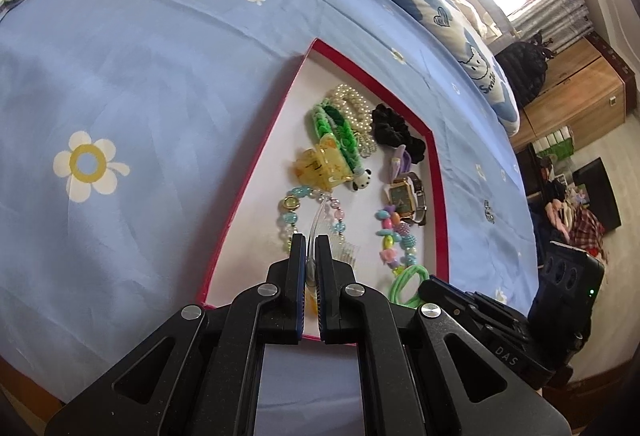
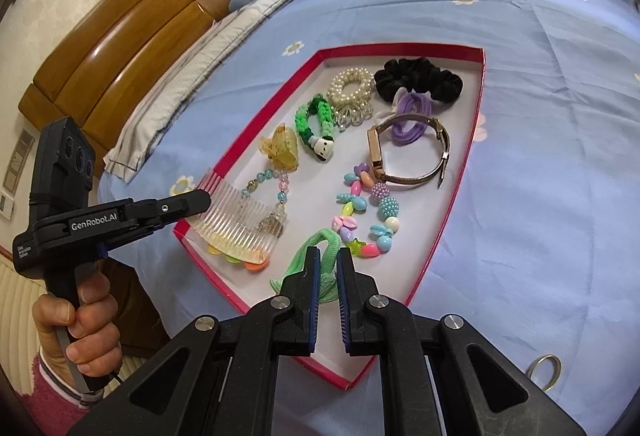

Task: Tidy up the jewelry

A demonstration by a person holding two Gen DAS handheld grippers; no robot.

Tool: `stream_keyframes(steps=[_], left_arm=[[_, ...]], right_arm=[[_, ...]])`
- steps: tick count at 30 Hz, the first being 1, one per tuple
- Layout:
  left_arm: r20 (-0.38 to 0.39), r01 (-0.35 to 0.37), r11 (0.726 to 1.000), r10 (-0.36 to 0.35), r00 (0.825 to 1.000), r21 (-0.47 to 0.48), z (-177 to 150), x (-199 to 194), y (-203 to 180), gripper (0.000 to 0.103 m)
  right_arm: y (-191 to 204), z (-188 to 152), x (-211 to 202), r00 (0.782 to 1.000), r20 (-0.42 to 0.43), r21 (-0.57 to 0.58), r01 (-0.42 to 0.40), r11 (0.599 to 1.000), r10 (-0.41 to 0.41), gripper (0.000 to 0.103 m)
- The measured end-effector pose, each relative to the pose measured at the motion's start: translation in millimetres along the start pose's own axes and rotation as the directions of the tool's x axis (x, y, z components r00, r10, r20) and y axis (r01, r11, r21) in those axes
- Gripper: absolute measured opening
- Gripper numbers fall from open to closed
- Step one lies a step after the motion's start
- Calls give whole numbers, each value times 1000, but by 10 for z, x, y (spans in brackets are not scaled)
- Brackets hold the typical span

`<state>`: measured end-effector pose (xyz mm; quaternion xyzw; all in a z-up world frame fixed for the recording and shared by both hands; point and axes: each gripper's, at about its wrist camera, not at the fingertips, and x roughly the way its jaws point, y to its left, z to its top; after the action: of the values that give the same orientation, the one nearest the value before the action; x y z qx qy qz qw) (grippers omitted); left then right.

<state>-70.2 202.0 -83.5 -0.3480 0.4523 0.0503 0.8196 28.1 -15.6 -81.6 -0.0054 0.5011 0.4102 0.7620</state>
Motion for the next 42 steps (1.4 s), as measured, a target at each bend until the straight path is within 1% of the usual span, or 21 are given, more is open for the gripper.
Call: stream_keyframes(steps=[5,12,17,19,23,25,29,32,35,36,38,40,42], left_arm=[[-7,-19,1000,19,1000,8,-15,41,-4,4],[-15,-47,999,47,999,8,-16,66,20,5],[-21,-59,998,59,998,4,-28,76,47,7],[-23,-66,998,66,998,3,-31,81,48,10],[-30,-73,997,72,997,-3,-49,76,61,14],[-29,-77,997,76,997,-6,-51,63,69,21],[-24,-82,997,82,996,-5,-58,34,73,22],[-21,-81,997,80,997,-4,-59,21,70,25],[-17,-82,997,82,997,2,-69,-2,43,30],[-13,-83,997,83,996,7,-75,-20,29,33],[-6,-88,996,88,996,13,-84,-45,4,38],[-1,-93,996,93,996,19,-95,-73,-21,43],[1,-92,996,92,996,20,-107,-104,-34,43]], right_arm=[[-26,-17,64,1000,-21,2,13,1000,-13,13],[-42,-18,84,999,-26,5,21,1000,-21,13],[-64,-26,55,1000,-22,15,20,1000,-20,19],[-66,-32,44,1000,-21,18,15,1000,-15,19],[-48,-25,28,1000,-17,16,13,1000,-13,24],[-37,-23,21,1000,-15,14,17,1000,-17,26],[-16,-24,-4,1000,-8,13,19,1000,-19,29],[-6,-26,-24,1000,-2,12,21,1000,-21,30],[8,-28,-53,1000,6,15,18,1000,-18,31],[7,-32,-65,1000,9,16,16,1000,-17,31],[16,-38,-99,1000,19,17,14,1000,-14,39],[19,-44,-132,1000,29,21,8,1000,-9,45],[21,-47,-168,999,40,25,5,1000,-6,45]])
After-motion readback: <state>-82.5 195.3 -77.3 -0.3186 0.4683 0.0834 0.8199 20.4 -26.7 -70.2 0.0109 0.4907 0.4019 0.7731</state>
